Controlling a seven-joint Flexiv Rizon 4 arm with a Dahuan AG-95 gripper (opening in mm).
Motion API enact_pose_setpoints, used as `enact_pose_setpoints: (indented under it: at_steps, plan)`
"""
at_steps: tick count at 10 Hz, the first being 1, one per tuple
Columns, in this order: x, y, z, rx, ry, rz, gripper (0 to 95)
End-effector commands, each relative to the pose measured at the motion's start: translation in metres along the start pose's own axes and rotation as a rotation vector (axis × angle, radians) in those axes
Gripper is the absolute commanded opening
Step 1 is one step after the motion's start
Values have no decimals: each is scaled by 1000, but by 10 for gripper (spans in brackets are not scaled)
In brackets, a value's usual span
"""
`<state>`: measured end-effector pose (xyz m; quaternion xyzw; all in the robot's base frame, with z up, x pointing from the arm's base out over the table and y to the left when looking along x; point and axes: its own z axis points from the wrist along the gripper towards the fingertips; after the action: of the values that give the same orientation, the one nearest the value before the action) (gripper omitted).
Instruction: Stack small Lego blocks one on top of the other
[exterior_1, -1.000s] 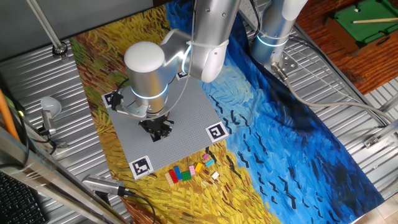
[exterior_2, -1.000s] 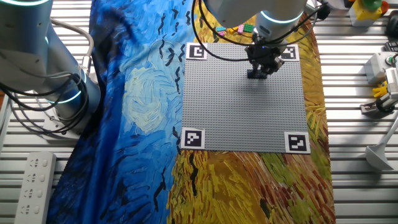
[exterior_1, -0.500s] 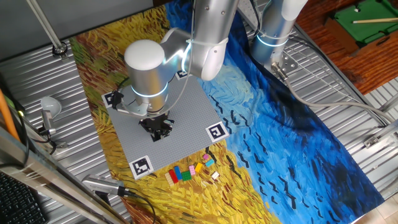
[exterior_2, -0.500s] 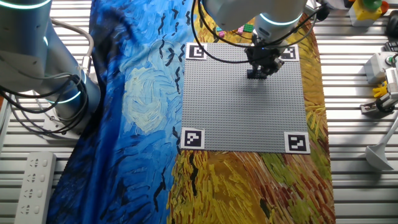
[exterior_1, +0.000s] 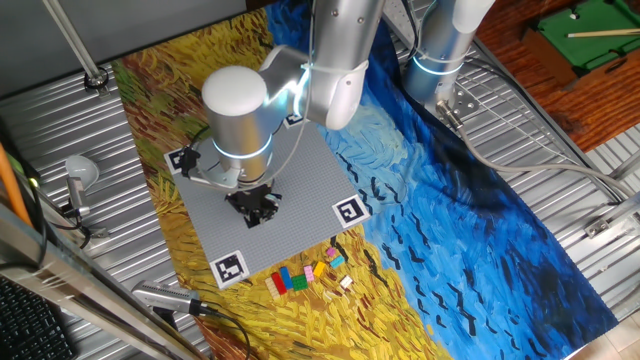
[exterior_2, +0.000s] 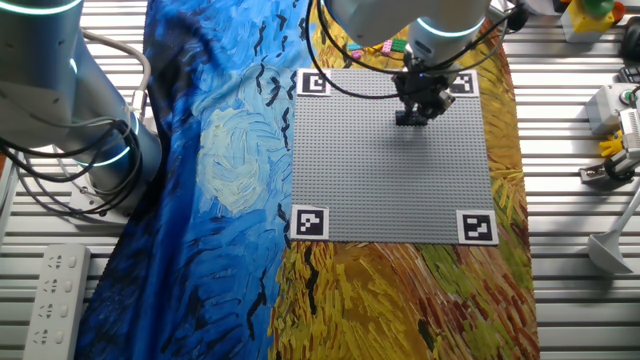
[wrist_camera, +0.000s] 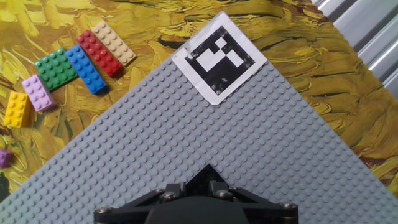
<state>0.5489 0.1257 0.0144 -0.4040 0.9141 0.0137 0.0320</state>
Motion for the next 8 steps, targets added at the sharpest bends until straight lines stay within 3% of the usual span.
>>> enact_pose_setpoints:
  at_steps: [1, 4, 8]
  plan:
    - [0, 3, -8, -6, 3, 6, 190]
    - [0, 2, -6, -5, 8, 3, 190]
    - [1, -3, 6, -9, 4, -11, 190]
